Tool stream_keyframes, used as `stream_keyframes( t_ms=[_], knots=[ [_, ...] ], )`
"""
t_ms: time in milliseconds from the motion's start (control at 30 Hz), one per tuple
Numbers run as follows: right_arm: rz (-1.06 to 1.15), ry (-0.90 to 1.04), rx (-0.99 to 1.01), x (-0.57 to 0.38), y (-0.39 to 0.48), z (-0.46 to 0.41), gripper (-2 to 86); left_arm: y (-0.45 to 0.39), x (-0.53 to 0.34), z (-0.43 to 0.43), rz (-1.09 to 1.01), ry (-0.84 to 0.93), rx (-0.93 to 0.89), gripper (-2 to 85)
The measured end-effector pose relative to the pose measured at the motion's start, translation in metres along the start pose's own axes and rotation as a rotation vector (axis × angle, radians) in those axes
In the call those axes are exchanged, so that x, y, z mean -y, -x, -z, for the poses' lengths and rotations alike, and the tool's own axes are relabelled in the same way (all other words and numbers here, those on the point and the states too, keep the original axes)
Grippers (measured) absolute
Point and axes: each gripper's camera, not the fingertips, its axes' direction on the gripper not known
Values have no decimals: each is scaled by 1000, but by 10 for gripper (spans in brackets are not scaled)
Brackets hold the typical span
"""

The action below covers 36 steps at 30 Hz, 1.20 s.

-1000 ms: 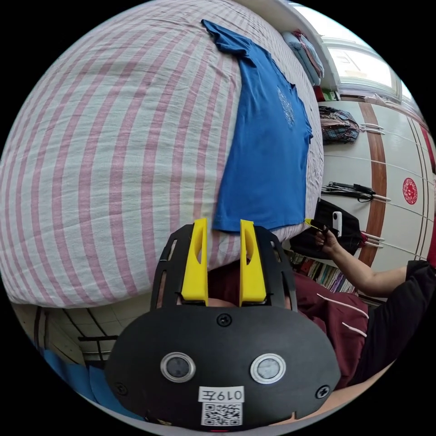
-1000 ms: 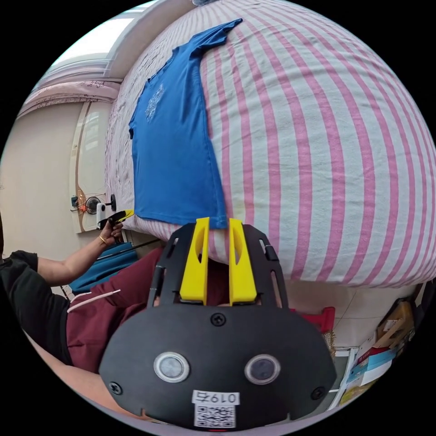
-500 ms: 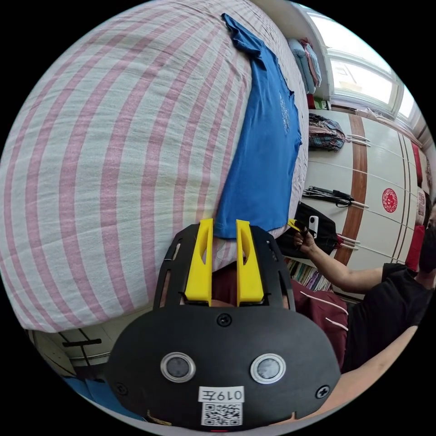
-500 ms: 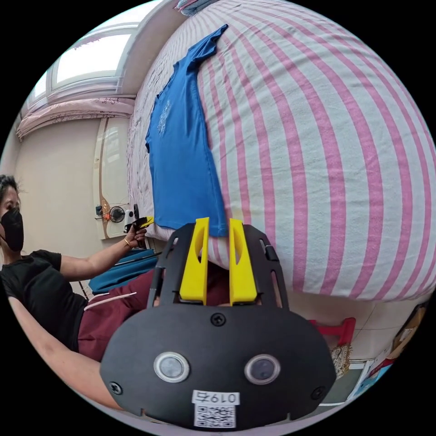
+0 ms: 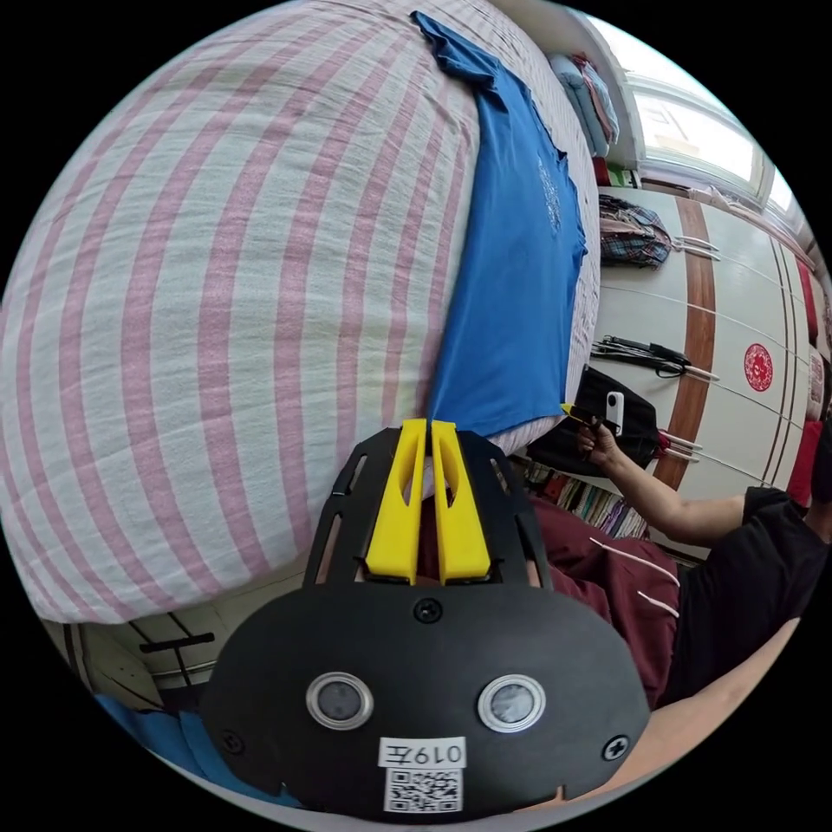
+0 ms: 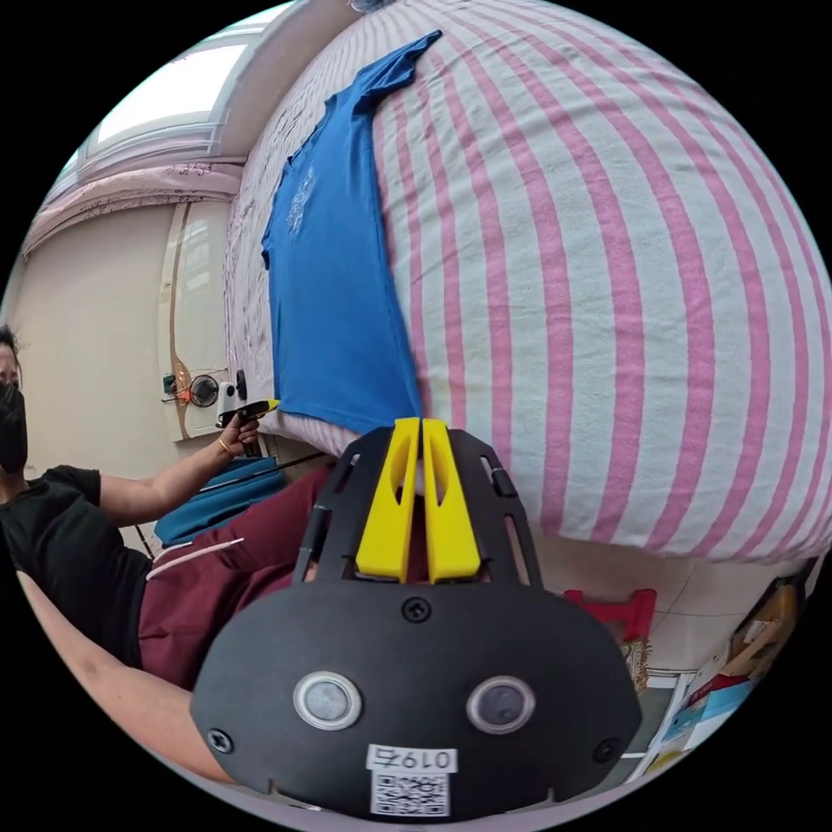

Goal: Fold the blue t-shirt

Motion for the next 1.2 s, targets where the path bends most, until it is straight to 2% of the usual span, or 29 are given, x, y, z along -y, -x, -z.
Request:
stream_keyframes(
  t_ms=[100,233,333,467,567,667,733,800,900,1067,1200],
  knots=[
    [-11,22,-33,4,4,-21,3,-3,1,-9,38,17,-3,16],
    [37,102,-92,14,19,-47,34,-30,13,-29,-4,103,85,32],
    [60,146,-59,15,28,-62,70,-42,11,-36,0,112,12,57],
    [114,194,-184,6,53,-86,68,-57,1,-41,13,96,-6,73],
    [186,93,-320,-3,89,-97,49,-77,-12,-42,-2,69,55,69],
    [403,48,-513,-9,157,-133,62,-127,-22,-43,-123,-1,298,66],
    [599,60,-599,-15,203,-172,64,-189,-27,-64,-322,-30,474,64],
    [866,98,-662,-26,254,-232,60,-234,-28,-94,-473,-14,504,61],
    [1096,142,-734,-41,288,-304,55,-293,-31,-154,-685,44,584,51],
    [1216,211,-747,-49,304,-375,58,-335,-36,-216,-783,86,628,32],
    [1179,226,-713,-43,304,-408,61,-346,-40,-238,-778,118,623,16]
  ],
)
